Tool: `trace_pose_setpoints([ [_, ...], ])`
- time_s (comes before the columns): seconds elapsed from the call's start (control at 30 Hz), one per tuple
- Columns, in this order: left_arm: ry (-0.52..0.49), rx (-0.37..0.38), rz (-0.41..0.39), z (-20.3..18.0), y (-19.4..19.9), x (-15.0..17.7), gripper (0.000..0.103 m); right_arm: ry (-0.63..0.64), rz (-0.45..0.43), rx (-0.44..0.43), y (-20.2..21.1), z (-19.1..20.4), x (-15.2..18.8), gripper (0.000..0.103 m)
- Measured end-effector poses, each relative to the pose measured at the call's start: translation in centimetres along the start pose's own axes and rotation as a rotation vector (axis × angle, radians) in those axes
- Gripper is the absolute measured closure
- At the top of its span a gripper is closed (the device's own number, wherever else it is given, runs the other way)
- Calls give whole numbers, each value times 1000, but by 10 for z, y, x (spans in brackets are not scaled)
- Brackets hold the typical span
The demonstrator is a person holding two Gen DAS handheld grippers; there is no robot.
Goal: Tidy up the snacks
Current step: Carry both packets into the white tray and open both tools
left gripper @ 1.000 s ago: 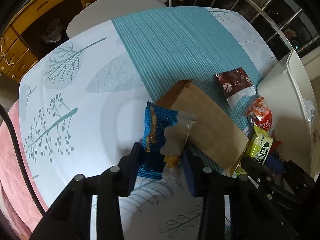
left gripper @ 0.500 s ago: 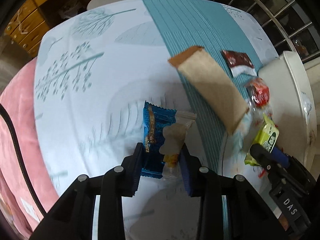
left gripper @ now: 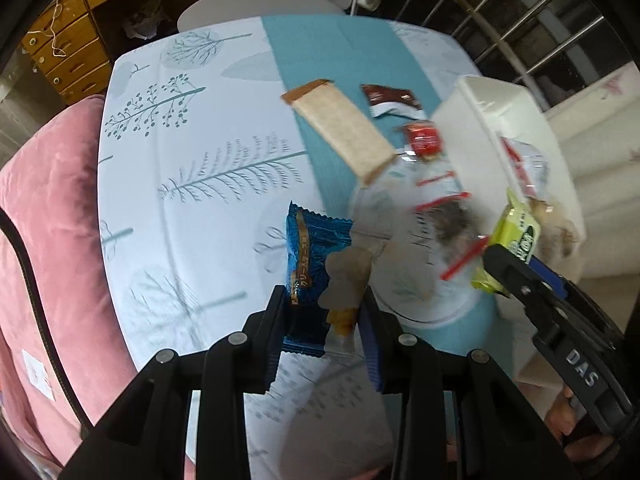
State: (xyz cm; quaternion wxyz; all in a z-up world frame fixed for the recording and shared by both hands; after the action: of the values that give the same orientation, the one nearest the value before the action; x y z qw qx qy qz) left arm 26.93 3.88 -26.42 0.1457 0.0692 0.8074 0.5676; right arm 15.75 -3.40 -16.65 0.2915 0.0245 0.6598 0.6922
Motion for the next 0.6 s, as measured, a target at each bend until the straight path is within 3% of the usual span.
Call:
trace_pose_setpoints([
  [0.33,-40,70,-89,-66,32,18,70,8,-40,13,43,-41,3,62],
  [0.6,30,94,-147,-118,38,25,70,62,-36,-53,62,-77,-8,62],
])
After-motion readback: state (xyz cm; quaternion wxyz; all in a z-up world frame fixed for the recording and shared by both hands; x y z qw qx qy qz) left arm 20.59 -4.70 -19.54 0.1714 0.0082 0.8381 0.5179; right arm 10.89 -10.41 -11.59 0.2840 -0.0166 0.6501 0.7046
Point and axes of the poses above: each gripper's, at about its wrist camera, not at the fingertips, and y roughly against the way its jaws point, z to its left, x to its underside, the point moved 8 cm from there along -y, roughly the way its jaws point, and after that the axes turned 4 degrees about x, right-handed, at the moved point
